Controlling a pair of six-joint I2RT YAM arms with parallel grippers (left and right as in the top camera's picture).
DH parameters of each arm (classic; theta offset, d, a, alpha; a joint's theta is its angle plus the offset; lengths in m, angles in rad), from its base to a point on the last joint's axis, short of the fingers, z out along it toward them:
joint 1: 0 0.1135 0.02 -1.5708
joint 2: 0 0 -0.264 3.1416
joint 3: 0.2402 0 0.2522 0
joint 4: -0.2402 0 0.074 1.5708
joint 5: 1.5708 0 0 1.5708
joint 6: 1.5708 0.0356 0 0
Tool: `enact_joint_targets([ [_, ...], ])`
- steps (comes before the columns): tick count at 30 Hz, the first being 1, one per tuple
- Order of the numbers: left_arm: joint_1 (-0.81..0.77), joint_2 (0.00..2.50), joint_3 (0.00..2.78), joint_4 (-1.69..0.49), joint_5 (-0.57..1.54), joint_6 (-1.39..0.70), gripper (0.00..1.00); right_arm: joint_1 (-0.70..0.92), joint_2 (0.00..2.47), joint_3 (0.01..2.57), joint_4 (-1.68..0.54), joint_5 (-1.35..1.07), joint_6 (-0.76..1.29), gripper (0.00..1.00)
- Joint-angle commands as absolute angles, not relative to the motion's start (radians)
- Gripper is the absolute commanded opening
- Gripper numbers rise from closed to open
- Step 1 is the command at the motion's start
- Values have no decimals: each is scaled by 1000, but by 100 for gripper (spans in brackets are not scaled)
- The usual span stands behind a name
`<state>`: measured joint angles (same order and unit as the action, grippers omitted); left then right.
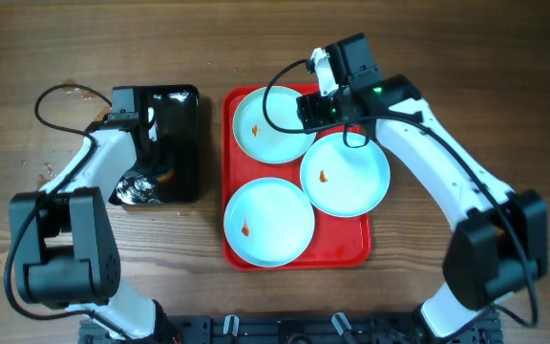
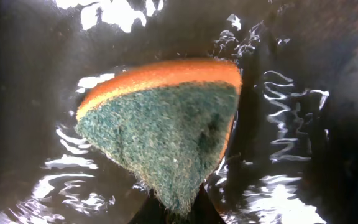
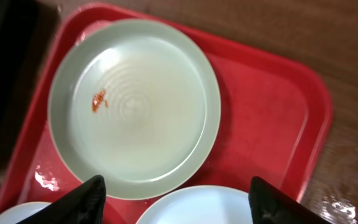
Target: Clean dirty plates on tray and stack at the side
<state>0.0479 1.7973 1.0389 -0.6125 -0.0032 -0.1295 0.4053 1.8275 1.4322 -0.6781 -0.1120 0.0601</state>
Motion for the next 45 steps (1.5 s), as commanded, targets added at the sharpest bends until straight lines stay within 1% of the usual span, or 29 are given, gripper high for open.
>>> enact_joint_targets([
  [1,50,1782,1048,-629,-17,-108,4,394,1940,1447,-670,-123,89,65],
  [2,50,1761,1066,-653,-17,-108,4,382,1977,1447,-661,-124,110,59],
  [3,49,1737,1095,-682,-16,-109,4,372,2003,1447,-650,-140,108,57],
  [4,45,1706,1141,-720,-7,-109,4,356,2036,1447,-627,-157,108,51],
  [6,34,1678,1193,-741,13,-109,4,351,2056,1447,-586,-156,104,48],
  [7,14,1661,1234,-738,31,-109,4,350,2078,1447,-533,-149,104,42],
  [8,-2,1657,1255,-731,37,-109,4,350,2096,1447,-506,-150,105,40],
  [11,-91,1658,1274,-657,71,-113,4,349,2152,1447,-455,-149,105,25],
  [14,-172,1661,1274,-564,94,-177,4,349,2161,1447,-448,-148,108,16],
  [15,-198,1670,1274,-532,123,-201,4,349,2161,1447,-445,-146,108,15],
  [18,-249,1738,1274,-462,168,-272,4,349,2161,1447,-448,-119,112,13],
  [20,-286,1818,1274,-384,264,-291,4,349,2161,1447,-448,-119,112,13],
  [23,-349,1948,1274,-280,292,-393,4,349,2161,1447,-450,-119,112,13],
  [28,-388,2069,1274,-181,303,-459,4,349,2161,1447,-450,-119,112,13],
  [31,-374,2118,1274,-193,277,-457,4,349,2161,1447,-461,-119,112,13],
  [33,-356,2135,1274,-247,185,-436,4,349,2161,1447,-471,-120,112,12],
  [35,-340,2140,1274,-311,73,-332,4,349,2161,1447,-480,-120,112,11],
  [37,-330,2140,1274,-366,-13,-317,4,349,2161,1447,-489,-119,112,10],
  [41,-316,2141,1274,-411,-21,-301,4,349,2161,1447,-502,-120,112,10],
  [45,-316,2140,1288,-492,-77,-299,4,349,2161,1447,-517,-119,112,9],
])
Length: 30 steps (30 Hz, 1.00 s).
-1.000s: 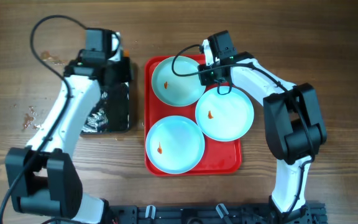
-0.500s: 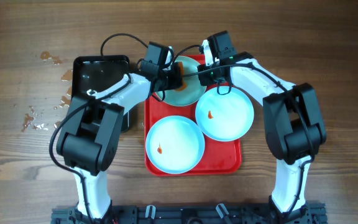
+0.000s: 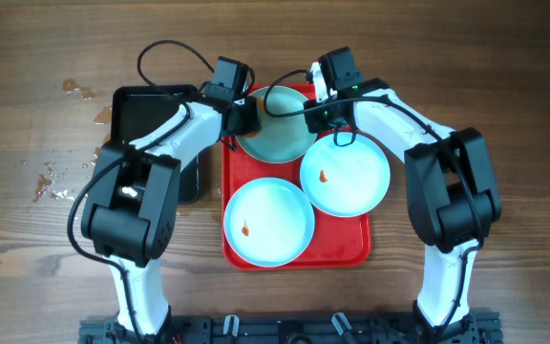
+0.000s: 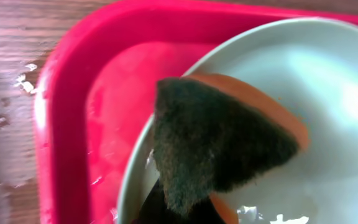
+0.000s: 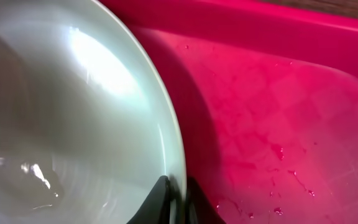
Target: Clean dirty plates on tray and stack at the side
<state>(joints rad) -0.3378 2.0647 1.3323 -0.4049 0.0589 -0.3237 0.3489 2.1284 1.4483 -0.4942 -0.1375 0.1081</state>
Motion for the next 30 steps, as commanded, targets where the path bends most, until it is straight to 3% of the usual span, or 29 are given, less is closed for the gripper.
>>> enact_joint_targets([
  [1,-316,2140,1311,-524,-77,-299,4,349,2161,1447,-517,-119,112,9],
  [8,-316,2130,1635,-807,-105,-428,4,349,2161,1447,-539,-119,113,8],
  [12,-302,2072,1678,-904,-97,-436,4,349,2160,1447,-539,-119,115,4],
  [19,-72,1934,1670,-1184,-94,-426,4,350,2053,1449,-562,-14,100,4],
  [25,23,1934,1461,-1022,-94,-218,4,358,1900,1449,-572,137,39,4],
  [30,25,1934,1292,-886,-95,-208,4,496,1830,1449,-618,479,-81,4],
])
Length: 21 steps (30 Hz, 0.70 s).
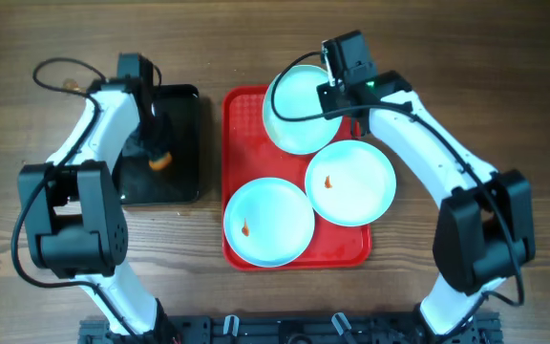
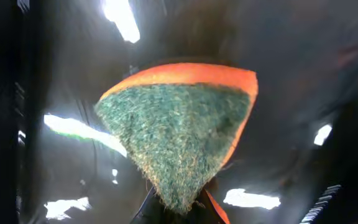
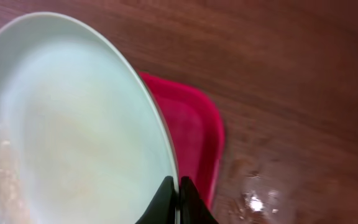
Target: Clean dirty plates on tray and stack at the side
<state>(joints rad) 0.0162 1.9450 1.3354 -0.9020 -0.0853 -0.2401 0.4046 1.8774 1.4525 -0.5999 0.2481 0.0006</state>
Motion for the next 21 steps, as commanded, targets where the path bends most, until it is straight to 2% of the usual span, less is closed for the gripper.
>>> enact_joint_targets([
  [1,25,1934,1290,-886,-95,-208,5,523,1828,1449,-620,533,-83,4],
  [2,25,1934,1290,-886,-95,-209,11,574,1828,1449,-617,631,-83,4],
  [4,25,1934,1290,-882,-95,-209,34,632,1828,1449,-612,704,-108,4],
  [5,25,1934,1290,-882,-95,-209,39,659,1828,1449,-616,757,-107,4],
  [6,25,1934,1290,-882,-95,-209,52,693,1828,1449,-615,809,-105,4],
  [7,25,1934,1290,-882,-95,-209,57,715,1828,1449,-614,853,-105,4],
  [9,25,1934,1290,-882,-95,-209,100,742,1826,1449,-615,928,-105,4],
  [12,25,1934,1290,-882,-95,-209,100,760,1789,1449,-614,999,-105,4],
  [21,25,1934,1290,-882,-95,-209,100,767,1643,1449,-618,965,-141,4],
])
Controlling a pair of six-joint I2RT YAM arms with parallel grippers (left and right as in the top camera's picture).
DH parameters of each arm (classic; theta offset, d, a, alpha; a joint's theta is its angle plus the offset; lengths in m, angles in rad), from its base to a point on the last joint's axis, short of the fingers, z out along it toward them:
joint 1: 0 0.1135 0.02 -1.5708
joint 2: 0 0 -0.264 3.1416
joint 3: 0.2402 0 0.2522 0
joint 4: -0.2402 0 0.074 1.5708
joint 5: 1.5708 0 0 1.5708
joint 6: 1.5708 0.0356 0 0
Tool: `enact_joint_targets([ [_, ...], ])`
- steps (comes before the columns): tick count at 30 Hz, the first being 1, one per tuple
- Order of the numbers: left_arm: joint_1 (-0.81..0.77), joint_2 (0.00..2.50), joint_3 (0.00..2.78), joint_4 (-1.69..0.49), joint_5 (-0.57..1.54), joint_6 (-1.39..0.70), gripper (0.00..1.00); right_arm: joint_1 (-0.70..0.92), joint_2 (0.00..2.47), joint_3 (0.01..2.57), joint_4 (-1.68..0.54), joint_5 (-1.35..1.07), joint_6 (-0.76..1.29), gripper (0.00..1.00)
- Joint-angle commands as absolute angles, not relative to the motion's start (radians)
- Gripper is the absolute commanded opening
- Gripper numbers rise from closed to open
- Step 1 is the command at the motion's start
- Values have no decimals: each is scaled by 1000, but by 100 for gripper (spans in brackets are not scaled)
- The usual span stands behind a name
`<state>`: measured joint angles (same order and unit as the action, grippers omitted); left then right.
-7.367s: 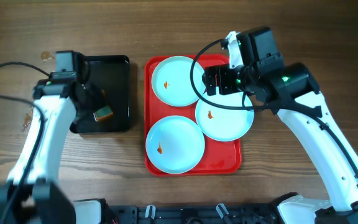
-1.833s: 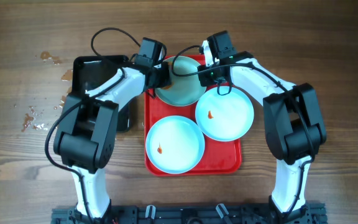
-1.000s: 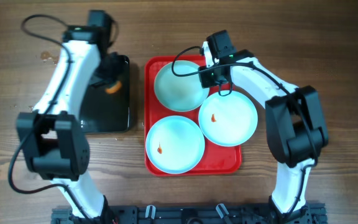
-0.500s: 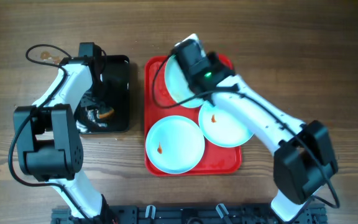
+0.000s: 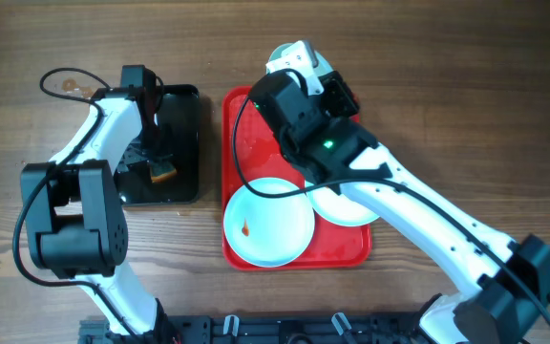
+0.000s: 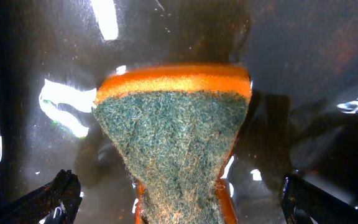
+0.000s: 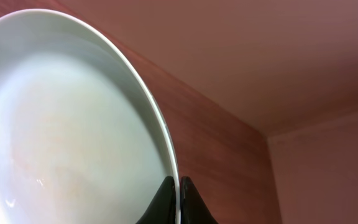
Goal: Clean dirty plates on tray and stack at the side
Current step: 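Lift the top plate with the right gripper and place it right of the red tray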
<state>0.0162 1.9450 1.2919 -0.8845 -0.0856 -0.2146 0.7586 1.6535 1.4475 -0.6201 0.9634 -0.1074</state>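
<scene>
My right gripper [image 7: 176, 198] is shut on the rim of a pale green plate [image 7: 73, 124], held tilted high above the far end of the red tray [image 5: 232, 124]; the plate's face shows no stain. Only a sliver of this plate [image 5: 280, 54] shows past the arm in the overhead view. Two plates lie on the tray: the near plate [image 5: 268, 222] with an orange stain, and a right plate [image 5: 351, 208] mostly under my right arm. My left gripper [image 6: 179, 202] is open in the black basin [image 5: 184, 105], its fingers wide on either side of the orange-and-green sponge [image 6: 173, 124].
The basin holds shiny water and stands left of the tray. Wet spots [image 5: 70, 86] mark the wood at the far left. Bare wooden table [image 5: 466, 115] lies right of the tray. My raised right arm crosses over the tray's right half.
My left gripper has opened and let the sponge go in the basin. My right arm has risen higher with the plate, which now tilts up clear of the tray.
First the left gripper held the sponge in the basin while the right hung open over the stained far plate. Then the sponge was on that plate, the right gripper shut on its rim. Later the sponge was back in the basin and the plate, unstained, lifted. Now it is high.
</scene>
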Motion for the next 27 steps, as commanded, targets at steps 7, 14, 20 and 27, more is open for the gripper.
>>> enact_joint_targets([
  [7,25,1934,1290,-882,-95,-209,100,767,1644,1449,-619,912,-163,4],
  [14,25,1934,1290,-882,-95,-209,100,767,1644,1449,-617,912,-157,4],
  [20,25,1934,1290,-882,-95,-209,100,767,1644,1449,-618,912,-155,4],
  [27,25,1934,1290,-882,-95,-209,100,724,1673,1436,-649,743,-46,4],
])
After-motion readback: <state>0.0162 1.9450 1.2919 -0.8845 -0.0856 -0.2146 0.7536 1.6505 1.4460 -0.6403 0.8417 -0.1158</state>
